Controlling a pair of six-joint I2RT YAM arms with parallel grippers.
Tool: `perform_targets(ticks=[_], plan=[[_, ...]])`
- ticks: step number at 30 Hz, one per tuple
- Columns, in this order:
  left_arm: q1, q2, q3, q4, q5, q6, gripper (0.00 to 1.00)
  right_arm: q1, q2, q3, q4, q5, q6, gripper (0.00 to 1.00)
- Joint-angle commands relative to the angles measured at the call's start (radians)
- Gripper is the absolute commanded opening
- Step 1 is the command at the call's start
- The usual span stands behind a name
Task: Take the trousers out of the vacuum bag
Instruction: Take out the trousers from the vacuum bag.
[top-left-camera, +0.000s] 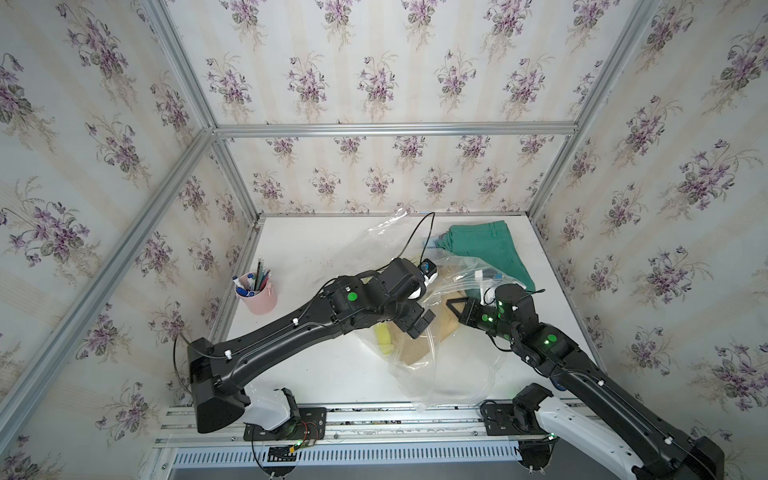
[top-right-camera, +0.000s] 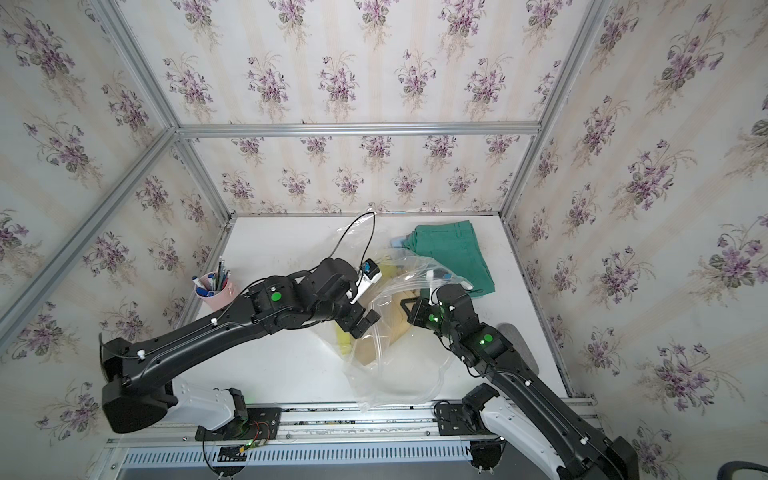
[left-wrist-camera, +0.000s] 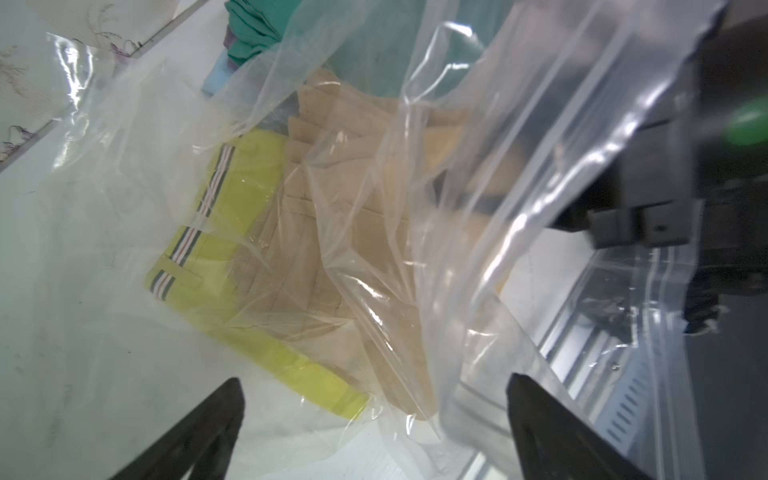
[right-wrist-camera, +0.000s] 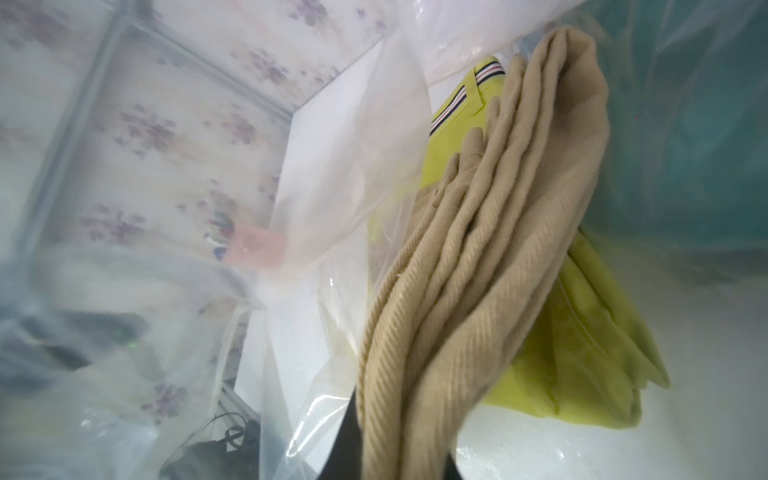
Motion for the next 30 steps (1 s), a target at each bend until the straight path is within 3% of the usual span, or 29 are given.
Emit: perform_targets(ticks=[1, 4, 11, 20, 30], plan=[[0.002, -0.055, -0.02, 0.027, 0.015, -0.03, 1.0, 0.0, -0.002, -0.032, 0.103, 0.005, -0.003, 0.0], [0.038, -0.098, -0.073, 0.026, -0.055, -0.105, 1.0, 0.0, -0.001, -0.06, 0.129, 0.001, 0.005, 0.0], [0.238, -0.095, -0.196, 0.1, -0.001, -0.261, 1.0, 0.0, 0.026, -0.083, 0.167, -0.02, -0.001, 0.0], [0.452, 0.22, -0.152, 0.231, 0.119, -0.327, 0.96, -0.001, 0.071, -0.14, 0.289, -0.083, -0.017, 0.0], [0.495, 0.574, 0.063, 0.257, 0.108, -0.352, 0.8, 0.0, 0.11, -0.16, 0.339, -0.095, -0.033, 0.0]])
